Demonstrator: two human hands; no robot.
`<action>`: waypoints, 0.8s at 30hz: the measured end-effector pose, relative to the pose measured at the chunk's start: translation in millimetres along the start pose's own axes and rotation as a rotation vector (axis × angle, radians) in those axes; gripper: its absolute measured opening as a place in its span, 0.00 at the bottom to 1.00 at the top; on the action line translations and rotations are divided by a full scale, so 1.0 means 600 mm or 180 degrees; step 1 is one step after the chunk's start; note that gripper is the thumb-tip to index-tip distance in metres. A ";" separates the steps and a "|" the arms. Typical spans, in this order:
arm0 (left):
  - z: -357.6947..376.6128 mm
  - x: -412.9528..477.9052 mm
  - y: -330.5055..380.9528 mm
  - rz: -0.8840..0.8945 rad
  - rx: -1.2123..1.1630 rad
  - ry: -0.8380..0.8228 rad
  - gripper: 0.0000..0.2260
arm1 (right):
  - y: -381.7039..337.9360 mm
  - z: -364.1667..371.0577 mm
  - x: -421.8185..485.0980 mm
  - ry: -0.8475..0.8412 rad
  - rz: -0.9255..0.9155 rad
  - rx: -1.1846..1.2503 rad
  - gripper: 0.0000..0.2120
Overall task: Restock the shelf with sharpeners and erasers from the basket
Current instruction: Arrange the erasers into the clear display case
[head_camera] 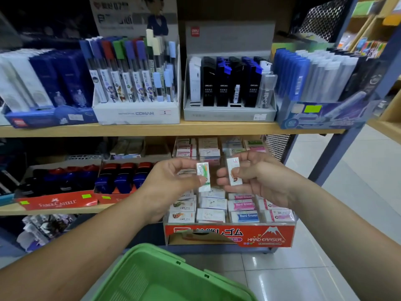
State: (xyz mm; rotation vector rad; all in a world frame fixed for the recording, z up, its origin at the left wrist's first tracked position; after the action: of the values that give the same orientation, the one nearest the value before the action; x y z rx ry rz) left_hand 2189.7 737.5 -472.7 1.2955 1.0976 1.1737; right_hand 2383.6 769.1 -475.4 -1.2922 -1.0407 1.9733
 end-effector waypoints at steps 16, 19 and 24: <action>-0.128 0.023 -0.010 0.0214 0.1405 0.0762 0.11 | -0.021 0.024 0.055 0.1232 -0.0434 -0.1358 0.09; -0.150 0.022 -0.014 0.0236 0.1502 0.0858 0.08 | -0.024 0.061 0.094 0.1293 -0.0570 -0.1847 0.08; -0.171 0.018 -0.020 0.0289 0.1415 0.0865 0.07 | -0.030 0.108 0.150 0.1411 -0.0790 -0.2796 0.08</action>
State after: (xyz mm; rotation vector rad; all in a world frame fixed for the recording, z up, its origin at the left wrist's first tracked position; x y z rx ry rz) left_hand 2089.0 760.0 -484.0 1.5648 1.5776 1.2415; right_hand 2290.1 829.7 -489.6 -1.8006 -1.7969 0.9574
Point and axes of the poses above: each hand's wrist, its own x-axis towards the middle knuckle, its own z-axis out of the palm, y = z × x, the point moved 8 cm from there along x, towards the middle knuckle, and after that the axes turned 12 degrees about z, right-handed, at the moved point
